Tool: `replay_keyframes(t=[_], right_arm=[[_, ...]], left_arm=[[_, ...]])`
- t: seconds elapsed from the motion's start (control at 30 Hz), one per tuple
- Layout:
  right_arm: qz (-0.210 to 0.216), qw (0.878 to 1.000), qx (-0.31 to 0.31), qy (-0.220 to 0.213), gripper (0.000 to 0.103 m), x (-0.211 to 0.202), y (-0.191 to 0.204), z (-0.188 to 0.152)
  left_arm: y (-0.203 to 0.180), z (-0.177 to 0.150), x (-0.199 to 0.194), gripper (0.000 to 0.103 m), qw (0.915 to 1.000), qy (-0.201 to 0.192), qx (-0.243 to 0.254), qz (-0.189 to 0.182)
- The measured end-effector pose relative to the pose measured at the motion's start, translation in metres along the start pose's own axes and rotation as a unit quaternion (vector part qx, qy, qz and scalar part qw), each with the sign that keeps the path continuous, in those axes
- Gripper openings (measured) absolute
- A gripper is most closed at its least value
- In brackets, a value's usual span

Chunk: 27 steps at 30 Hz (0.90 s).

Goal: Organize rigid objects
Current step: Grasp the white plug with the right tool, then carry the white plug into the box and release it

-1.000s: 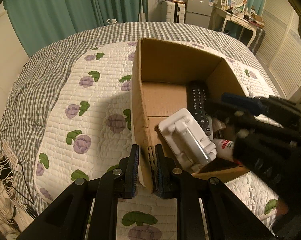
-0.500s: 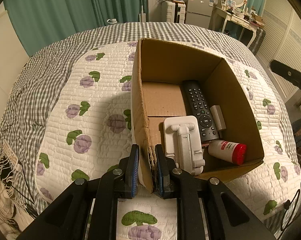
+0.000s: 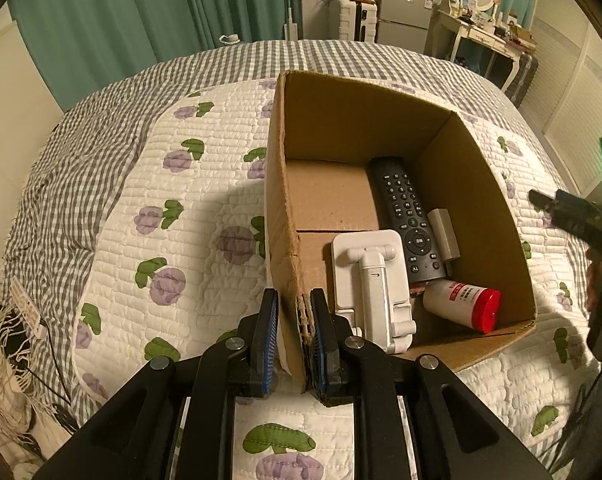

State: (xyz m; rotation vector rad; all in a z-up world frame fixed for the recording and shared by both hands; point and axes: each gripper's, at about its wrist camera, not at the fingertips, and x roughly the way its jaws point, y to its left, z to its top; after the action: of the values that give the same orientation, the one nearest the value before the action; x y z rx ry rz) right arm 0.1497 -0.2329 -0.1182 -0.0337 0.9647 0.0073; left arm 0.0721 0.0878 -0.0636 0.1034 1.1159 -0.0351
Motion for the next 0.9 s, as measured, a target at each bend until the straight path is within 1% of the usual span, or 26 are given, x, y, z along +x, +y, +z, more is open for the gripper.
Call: replay_keyframes(t=[0.13,0.2,0.27,0.3,0.37,0.4,0.43,0.47,0.5,0.53,0.77,0.83,0.9], right_arm=[[0.034,0.998,-0.051,0.007,0.08,0.02,0.03,-0.007],[0.038,0.996,-0.078,0.018,0.08,0.035,0.046,-0.008],[0.032,0.994,-0.096,0.032,0.078,0.047,0.057,-0.009],[0.029,0.994,-0.101,0.037,0.075,0.054,0.061,-0.008],[0.031,0.993,-0.105,0.045,0.069,0.063,0.065,-0.005],[0.032,0.993,-0.104,0.048,0.064,0.066,0.066,-0.004],[0.034,0.993,-0.103,0.05,0.055,0.068,0.067,-0.003],[0.037,0.993,-0.101,0.055,0.049,0.072,0.068,-0.002],[0.035,0.993,-0.1,0.059,0.039,0.073,0.069,-0.002],[0.036,0.992,-0.1,0.063,0.034,0.075,0.069,-0.002],[0.04,0.994,-0.083,0.06,0.032,0.057,0.063,-0.002],[0.032,0.994,-0.086,0.051,0.031,0.042,0.062,-0.001],[0.034,0.995,-0.083,0.036,0.03,0.023,0.059,0.003]], left_arm=[[-0.001,0.0,0.003,0.016,1.0,0.004,0.001,0.004],[-0.001,-0.001,0.003,0.016,1.0,0.005,0.001,0.005],[-0.001,-0.001,0.003,0.016,1.0,0.005,0.001,0.005],[-0.001,-0.001,0.003,0.016,1.0,0.006,0.001,0.005],[-0.001,-0.001,0.003,0.016,1.0,0.005,0.002,0.005],[-0.001,0.0,0.003,0.016,1.0,0.005,0.001,0.005],[0.0,-0.001,0.004,0.016,1.0,0.006,0.001,0.004],[0.0,-0.001,0.004,0.016,1.0,0.006,0.001,0.002],[0.001,-0.001,0.004,0.016,1.0,0.007,0.001,0.002],[0.001,-0.001,0.004,0.016,1.0,0.007,0.001,0.0],[0.003,-0.001,0.004,0.016,1.0,0.007,0.0,-0.004],[0.003,-0.001,0.003,0.016,1.0,0.007,0.0,-0.005],[0.003,-0.001,0.002,0.016,1.0,0.005,0.0,-0.007]])
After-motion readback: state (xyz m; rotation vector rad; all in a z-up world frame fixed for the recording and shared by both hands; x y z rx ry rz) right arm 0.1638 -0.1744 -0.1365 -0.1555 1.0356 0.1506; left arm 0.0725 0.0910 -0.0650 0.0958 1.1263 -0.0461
